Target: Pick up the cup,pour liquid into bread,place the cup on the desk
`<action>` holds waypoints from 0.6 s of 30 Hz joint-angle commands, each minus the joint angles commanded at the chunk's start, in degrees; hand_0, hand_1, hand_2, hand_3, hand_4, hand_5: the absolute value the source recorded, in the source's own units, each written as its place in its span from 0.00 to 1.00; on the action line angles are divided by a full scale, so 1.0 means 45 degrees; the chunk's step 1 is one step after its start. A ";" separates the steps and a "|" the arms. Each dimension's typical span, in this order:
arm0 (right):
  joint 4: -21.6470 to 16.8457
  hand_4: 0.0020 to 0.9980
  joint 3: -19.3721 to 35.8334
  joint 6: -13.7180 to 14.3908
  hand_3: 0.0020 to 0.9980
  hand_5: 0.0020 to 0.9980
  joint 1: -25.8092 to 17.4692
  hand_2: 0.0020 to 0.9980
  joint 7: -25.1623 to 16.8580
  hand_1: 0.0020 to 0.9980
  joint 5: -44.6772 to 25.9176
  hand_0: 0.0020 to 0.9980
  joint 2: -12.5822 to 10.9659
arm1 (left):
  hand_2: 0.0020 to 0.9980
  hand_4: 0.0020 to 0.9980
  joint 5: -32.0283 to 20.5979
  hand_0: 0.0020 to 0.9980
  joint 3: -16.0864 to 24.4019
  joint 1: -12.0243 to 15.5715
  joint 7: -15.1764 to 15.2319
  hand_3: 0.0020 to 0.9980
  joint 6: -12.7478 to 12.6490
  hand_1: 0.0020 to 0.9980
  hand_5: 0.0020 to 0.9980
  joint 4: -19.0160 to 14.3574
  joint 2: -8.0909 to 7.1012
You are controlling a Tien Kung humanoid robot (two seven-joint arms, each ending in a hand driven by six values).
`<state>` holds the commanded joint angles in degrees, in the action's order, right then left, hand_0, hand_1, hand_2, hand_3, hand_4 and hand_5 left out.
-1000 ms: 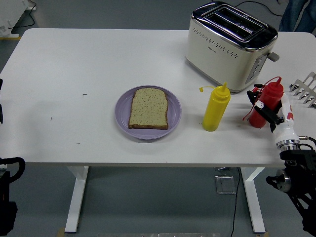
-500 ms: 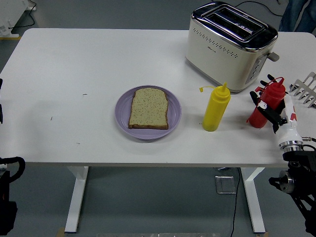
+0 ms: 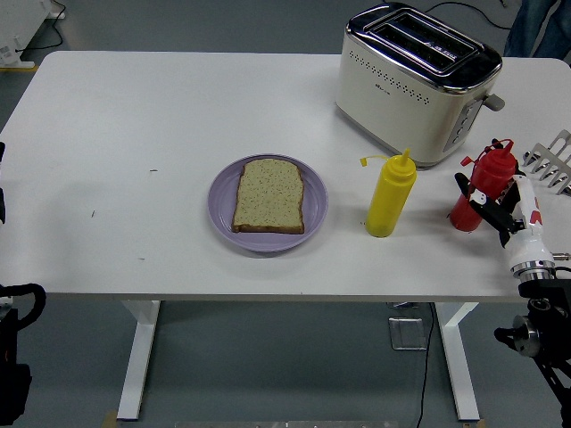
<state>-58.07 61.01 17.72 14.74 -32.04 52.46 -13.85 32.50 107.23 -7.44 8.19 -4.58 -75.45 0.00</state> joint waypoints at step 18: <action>-0.1357 0.91 0.0783 -0.0045 0.97 0.33 -0.1643 0.94 0.0167 0.86 0.0514 0.91 -0.0774 | 0.73 0.57 0.0011 0.78 -0.0110 0.0068 0.0001 0.69 -0.0003 0.73 1.00 -0.0007 0.0000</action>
<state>-64.17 64.53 17.52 7.34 -31.29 54.77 -17.33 32.55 106.74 -7.13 8.19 -4.59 -75.48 0.00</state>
